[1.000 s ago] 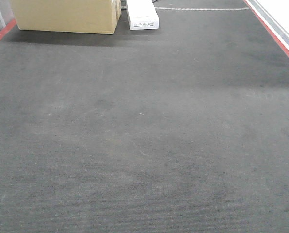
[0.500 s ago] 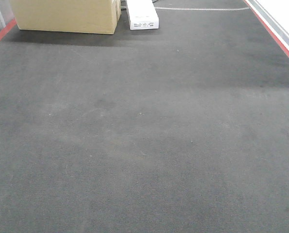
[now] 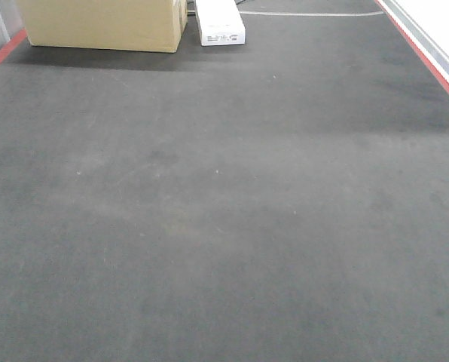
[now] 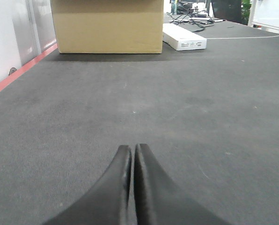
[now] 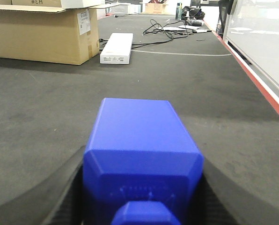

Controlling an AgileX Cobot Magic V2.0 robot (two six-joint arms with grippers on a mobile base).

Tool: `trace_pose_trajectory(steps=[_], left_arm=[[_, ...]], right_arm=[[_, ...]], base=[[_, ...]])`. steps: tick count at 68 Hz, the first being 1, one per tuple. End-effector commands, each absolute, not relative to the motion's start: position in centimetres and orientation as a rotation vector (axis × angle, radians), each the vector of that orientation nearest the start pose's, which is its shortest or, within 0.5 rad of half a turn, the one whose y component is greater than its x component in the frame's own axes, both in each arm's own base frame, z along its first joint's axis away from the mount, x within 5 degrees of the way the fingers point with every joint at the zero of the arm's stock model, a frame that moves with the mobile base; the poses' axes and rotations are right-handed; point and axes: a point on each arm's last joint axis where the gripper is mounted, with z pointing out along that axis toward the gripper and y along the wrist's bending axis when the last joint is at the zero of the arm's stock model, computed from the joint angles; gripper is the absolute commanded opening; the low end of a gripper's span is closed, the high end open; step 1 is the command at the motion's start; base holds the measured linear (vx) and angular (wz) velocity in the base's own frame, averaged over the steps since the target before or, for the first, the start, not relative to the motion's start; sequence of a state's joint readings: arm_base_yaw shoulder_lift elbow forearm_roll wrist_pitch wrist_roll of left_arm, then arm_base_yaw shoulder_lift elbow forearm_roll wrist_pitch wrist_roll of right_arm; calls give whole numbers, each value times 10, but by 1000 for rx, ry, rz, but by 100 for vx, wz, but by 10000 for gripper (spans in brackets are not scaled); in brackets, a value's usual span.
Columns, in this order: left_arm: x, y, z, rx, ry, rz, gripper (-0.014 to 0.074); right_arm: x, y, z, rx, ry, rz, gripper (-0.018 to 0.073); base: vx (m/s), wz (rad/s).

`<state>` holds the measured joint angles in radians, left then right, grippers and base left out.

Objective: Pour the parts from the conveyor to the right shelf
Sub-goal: 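Lift the blue block off the conveyor with the right gripper, then back away from the conveyor and turn, holding the block in the right gripper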

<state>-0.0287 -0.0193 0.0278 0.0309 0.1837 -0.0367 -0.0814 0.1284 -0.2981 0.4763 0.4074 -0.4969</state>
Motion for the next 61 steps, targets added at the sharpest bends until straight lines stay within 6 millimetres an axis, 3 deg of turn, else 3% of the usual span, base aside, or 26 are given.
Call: trace_pose_trajectory(steps=[1, 61], left_arm=[[55, -2, 201, 13, 1580, -35, -6], [55, -2, 201, 13, 1580, -35, -6]], right_arm=[[52, 10, 286, -88, 1595, 29, -6], [52, 10, 286, -85, 1595, 31, -6]], base=[[-13, -5], [-37, -2]])
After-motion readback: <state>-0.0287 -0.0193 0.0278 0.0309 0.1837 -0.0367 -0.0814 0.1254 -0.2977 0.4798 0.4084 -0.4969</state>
